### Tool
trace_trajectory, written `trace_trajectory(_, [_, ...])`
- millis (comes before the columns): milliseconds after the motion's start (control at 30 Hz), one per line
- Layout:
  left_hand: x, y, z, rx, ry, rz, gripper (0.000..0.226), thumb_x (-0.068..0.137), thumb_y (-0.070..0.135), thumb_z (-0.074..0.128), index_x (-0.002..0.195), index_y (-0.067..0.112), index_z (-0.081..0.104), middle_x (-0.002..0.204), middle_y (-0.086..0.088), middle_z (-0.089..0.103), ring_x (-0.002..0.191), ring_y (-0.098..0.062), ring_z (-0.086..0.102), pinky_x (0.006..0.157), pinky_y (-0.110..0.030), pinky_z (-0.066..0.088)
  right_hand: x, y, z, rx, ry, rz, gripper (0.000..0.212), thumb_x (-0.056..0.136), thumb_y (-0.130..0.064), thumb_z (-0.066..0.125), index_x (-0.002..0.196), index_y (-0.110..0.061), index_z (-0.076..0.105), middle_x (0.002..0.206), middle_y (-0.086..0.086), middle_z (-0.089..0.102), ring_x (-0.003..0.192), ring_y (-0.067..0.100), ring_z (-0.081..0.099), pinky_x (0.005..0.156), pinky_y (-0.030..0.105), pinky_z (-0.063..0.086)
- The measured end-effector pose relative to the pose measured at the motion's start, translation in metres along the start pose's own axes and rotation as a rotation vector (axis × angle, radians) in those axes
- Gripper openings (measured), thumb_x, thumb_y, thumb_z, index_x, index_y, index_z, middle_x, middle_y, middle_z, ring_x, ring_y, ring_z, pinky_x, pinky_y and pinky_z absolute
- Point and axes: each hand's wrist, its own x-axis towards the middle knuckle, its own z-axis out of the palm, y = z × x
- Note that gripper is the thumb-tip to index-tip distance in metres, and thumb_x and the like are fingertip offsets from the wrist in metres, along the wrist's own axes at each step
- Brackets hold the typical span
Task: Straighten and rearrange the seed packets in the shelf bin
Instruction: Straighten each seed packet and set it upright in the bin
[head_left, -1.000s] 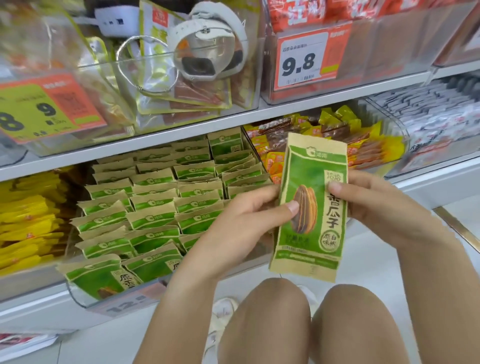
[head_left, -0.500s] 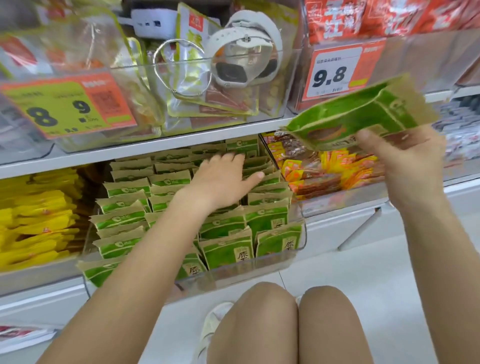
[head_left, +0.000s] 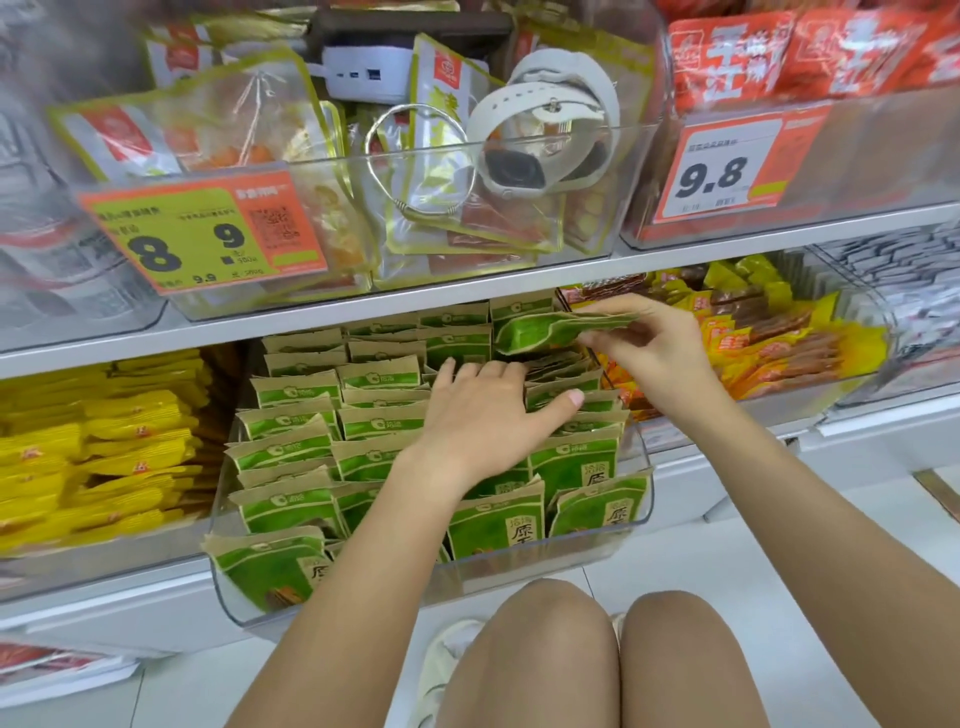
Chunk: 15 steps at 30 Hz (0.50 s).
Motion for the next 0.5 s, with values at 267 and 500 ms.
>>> trace_trajectory(267, [-0.001, 0.001, -0.002, -0.020, -0.003, -0.016, 0.081, 0.091, 0.076, 0.020, 0.153, 0.025, 0.031, 0.156, -0.002, 0.036, 0.144, -0.023, 0.029, 0.122, -0.045, 0.010, 0.011, 0.008, 0.010, -0.146, 0.010, 0.016, 0.016, 0.085, -0.017, 0.072, 0.093, -0.029, 0.065, 0.088, -0.021, 0.065, 0.087, 0.004, 0.064, 0.086, 0.023, 0.052])
trace_trajectory(500, [-0.013, -0.001, -0.012, -0.207, 0.446, -0.020, 0.037, 0.102, 0.039, 0.043, 0.131, 0.018, 0.053, 0.123, 0.001, 0.060, 0.107, -0.014, 0.058, 0.082, -0.026, 0.045, 0.024, 0.015, 0.013, -0.401, -0.039, 0.042, 0.008, 0.087, -0.022, 0.068, 0.092, -0.017, 0.073, 0.087, -0.004, 0.070, 0.086, 0.013, 0.062, 0.075, 0.025, 0.040])
